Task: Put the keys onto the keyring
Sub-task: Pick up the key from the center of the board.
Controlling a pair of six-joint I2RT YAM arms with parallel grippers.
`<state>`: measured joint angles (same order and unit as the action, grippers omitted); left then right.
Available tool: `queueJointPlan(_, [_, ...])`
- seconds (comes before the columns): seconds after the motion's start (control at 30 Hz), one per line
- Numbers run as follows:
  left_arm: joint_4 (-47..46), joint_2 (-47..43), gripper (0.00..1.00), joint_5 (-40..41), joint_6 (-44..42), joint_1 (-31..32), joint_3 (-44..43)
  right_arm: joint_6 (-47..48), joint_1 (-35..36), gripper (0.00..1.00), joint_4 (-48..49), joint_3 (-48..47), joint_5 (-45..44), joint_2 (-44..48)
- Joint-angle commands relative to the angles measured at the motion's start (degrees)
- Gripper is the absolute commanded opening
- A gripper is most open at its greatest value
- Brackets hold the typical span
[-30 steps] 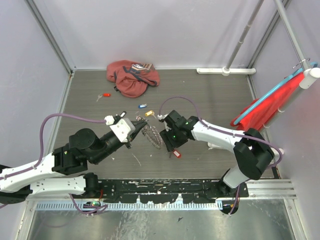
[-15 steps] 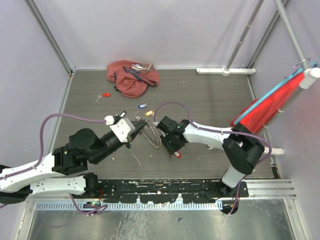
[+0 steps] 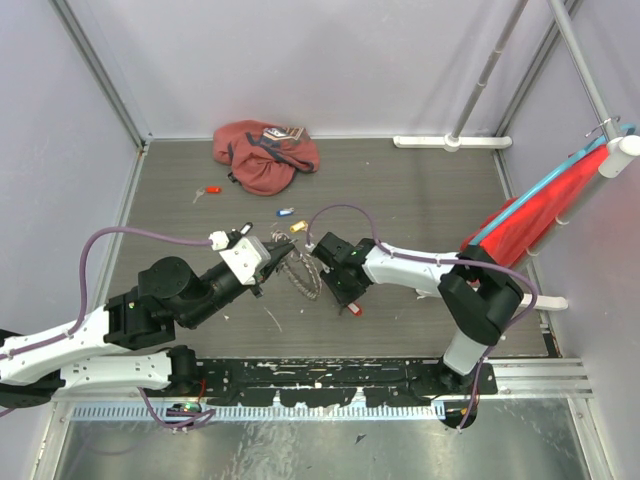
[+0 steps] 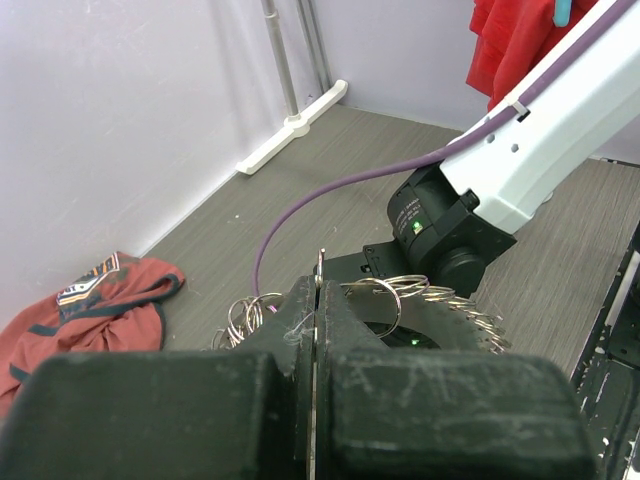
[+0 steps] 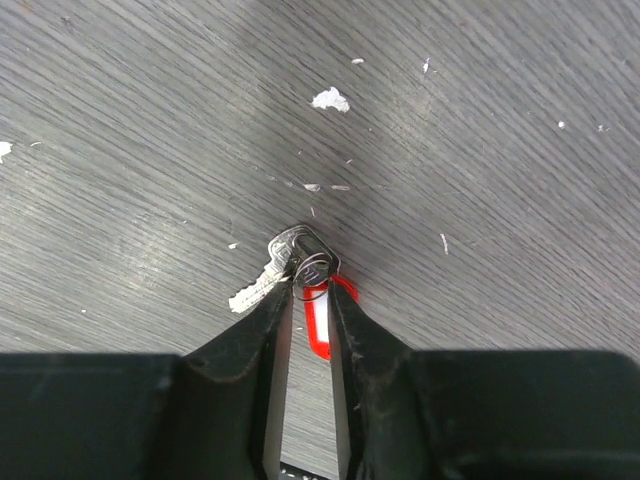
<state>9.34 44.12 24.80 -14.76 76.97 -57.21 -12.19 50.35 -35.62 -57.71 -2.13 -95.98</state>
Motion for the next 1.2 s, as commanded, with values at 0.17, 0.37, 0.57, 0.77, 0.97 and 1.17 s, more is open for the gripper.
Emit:
queueJointPlan(0.17, [-2.66,-0.52,0.00,0.01,-0.29,-0.15,-0.01,0.13,0.19,0.15,0.37,-2.13,-1.88,-0.44])
queueJointPlan(0.37, [-2.92,-0.39,0.00,-0.03,-0.35,-0.15,0.06,-0.03,0.26,0.01,0.33,-2.00,-3.50,2.02])
queueJointPlan(0.57, [-2.84,-0.25,0.00,-0.14,-0.35,-0.15,-0.05,0.63,0.19,0.01,-0.23,-1.22,-4.72,9.77])
queueJointPlan(0.77, [-2.75,-0.27,0.00,-0.52,-0.01,-0.13,-0.01,3.46,-0.42,0.01,0.43,-0.73,-1.24,23.77])
queueJointPlan(0.97, [-3.14,-0.05,0.00,-1.70,0.26,-0.15,-0.09,8.54,-1.22,0.01,1.45,-1.91,5.60,38.13])
queueJointPlan(1.17, [-4.16,0.18,0.00,-6.22,0.00,-0.11,-0.05,13.04,-1.22,0.01,3.02,-4.96,15.84,48.32])
